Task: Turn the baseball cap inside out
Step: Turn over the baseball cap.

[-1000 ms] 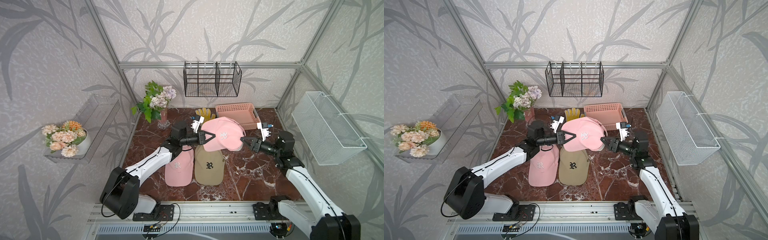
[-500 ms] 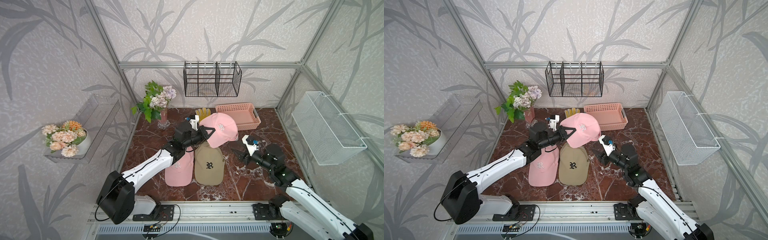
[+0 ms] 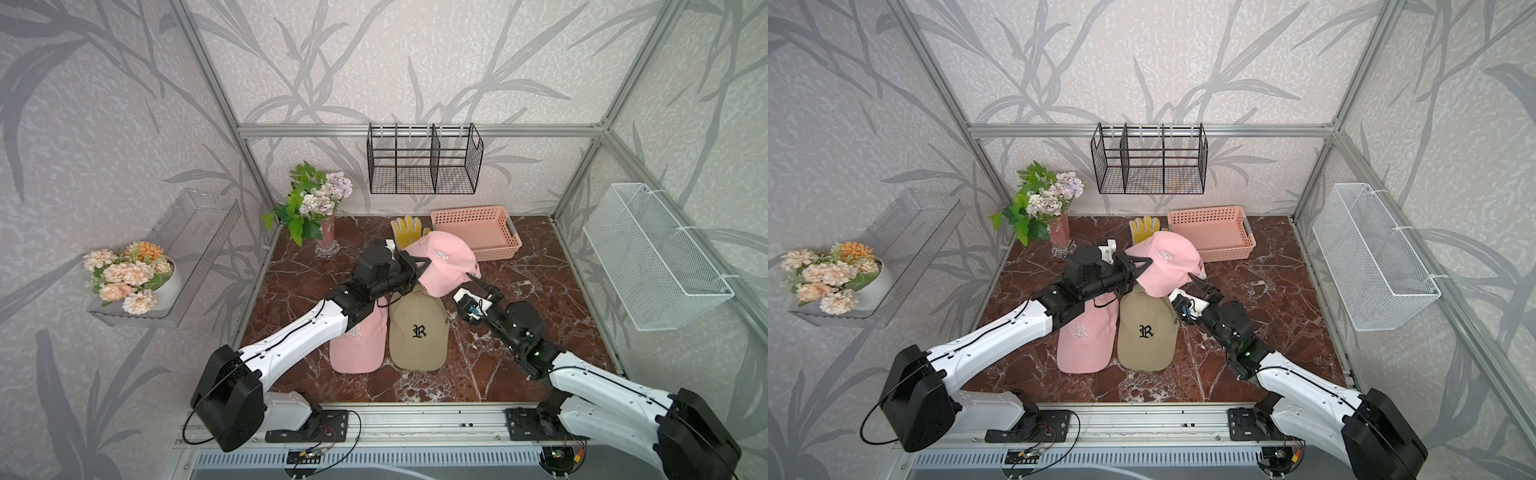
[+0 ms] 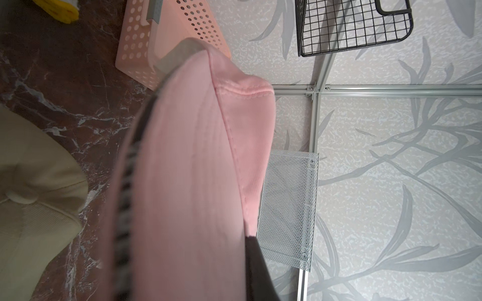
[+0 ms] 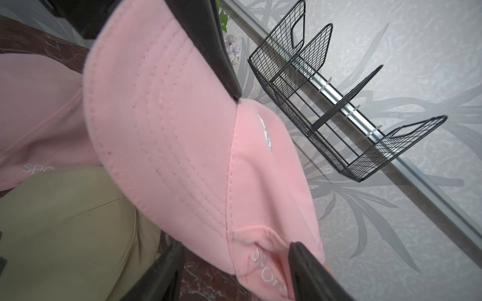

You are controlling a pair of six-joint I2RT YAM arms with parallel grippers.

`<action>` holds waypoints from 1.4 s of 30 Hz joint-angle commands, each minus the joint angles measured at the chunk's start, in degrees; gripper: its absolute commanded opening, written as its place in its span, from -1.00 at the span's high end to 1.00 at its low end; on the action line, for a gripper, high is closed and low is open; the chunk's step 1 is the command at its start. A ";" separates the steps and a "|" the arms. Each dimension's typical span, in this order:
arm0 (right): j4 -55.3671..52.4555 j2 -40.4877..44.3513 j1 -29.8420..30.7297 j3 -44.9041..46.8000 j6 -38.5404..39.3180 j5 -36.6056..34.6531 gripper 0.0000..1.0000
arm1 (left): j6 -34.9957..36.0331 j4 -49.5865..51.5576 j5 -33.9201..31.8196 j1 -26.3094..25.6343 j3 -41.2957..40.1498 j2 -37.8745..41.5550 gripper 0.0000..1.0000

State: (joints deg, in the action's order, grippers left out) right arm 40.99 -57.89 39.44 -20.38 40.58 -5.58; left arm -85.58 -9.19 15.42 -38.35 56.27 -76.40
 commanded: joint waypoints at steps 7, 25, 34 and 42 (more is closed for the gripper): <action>9.26 -6.01 0.55 -2.57 5.31 -2.45 -0.37 | -6.04 -2.67 0.53 -1.63 0.35 0.75 1.00; 20.42 -15.35 0.90 -6.34 7.78 -10.01 1.00 | -8.03 -13.62 3.07 -4.51 -2.74 -1.66 0.40; 9.46 -9.83 0.86 -6.46 1.63 -17.83 1.00 | 5.38 -12.84 -3.12 -4.70 -2.13 0.27 -0.73; -17.13 0.16 -1.96 -11.97 -10.57 -18.12 1.00 | 25.24 -6.49 -10.09 -4.63 1.24 2.36 -0.85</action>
State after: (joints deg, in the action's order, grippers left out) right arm 34.89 -61.91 38.92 -28.38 37.78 -23.44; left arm -72.66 -18.39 10.24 -43.03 54.89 -76.75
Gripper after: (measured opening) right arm 0.091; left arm 0.921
